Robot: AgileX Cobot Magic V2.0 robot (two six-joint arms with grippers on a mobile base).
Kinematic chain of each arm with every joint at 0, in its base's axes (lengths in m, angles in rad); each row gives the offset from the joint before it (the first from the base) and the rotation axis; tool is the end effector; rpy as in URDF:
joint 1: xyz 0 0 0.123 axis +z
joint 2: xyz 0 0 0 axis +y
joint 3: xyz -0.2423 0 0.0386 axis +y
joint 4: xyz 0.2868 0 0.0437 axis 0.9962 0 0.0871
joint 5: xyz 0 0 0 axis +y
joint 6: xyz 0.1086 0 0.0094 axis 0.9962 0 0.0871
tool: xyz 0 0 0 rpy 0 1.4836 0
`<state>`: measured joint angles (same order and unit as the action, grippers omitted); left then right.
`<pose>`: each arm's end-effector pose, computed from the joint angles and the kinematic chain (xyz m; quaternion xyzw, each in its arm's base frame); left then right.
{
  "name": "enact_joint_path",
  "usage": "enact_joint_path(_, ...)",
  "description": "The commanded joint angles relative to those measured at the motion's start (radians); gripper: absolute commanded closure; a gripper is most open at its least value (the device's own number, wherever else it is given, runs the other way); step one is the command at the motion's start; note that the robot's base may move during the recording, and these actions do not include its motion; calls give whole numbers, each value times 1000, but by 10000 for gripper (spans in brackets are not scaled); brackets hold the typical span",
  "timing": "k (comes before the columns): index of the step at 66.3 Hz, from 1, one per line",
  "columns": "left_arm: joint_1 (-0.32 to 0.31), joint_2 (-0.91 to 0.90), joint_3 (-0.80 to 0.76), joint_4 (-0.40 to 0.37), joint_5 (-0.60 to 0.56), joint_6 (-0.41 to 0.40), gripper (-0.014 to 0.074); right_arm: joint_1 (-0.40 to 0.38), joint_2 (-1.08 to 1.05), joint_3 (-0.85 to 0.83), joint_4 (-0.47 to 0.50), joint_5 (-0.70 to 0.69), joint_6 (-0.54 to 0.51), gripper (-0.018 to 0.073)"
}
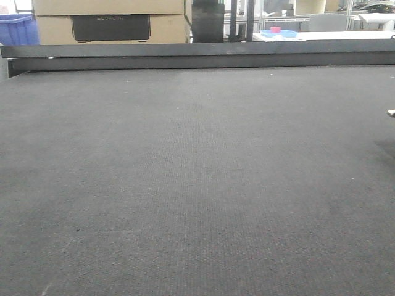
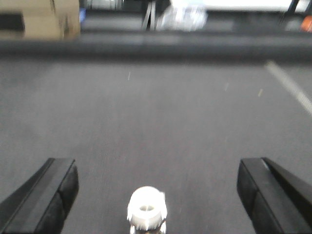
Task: Place valve from conveyor to right shelf box
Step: 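Lower the right gripper onto a white valve on the belt and grasp it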
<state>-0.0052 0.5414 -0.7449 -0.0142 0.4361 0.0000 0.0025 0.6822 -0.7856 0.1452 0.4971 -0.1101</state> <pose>0.1921 -0.0017 0.3658 -0.0009 0.7566 -0.0082 0.6538 0.2208 0.0081 0.3464 -0.0143 0.8051 0.0338 0.5920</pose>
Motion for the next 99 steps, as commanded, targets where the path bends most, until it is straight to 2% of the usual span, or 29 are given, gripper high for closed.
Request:
enact_joint_path(1, -8, 4, -8, -4, -6, 0, -3, 21, 117, -129, -12, 169, -12, -9)
enact_joint_path(11, -8, 4, -8, -4, -6, 0, -3, 27, 318, -335, -19, 431, -12, -9)
enact_joint_path(17, -8, 4, -8, -4, -6, 0, -3, 27, 419, -424, -47, 537, -12, -9)
enact_joint_path(24, -8, 4, -8, -4, -6, 0, -3, 27, 516, -478, -86, 599, -12, -9)
enact_joint_path(40, -8, 4, -8, -4, -6, 0, -3, 31, 709, -481, -92, 595, -12, -9)
enact_joint_path(65, -8, 4, -8, -4, -4, 0, -3, 53, 954, -481, -92, 511, -14, -9)
enact_joint_path(99, -8, 4, -8, -4, 17, 0, -3, 57, 1008, -481, -96, 483, -14, 0)
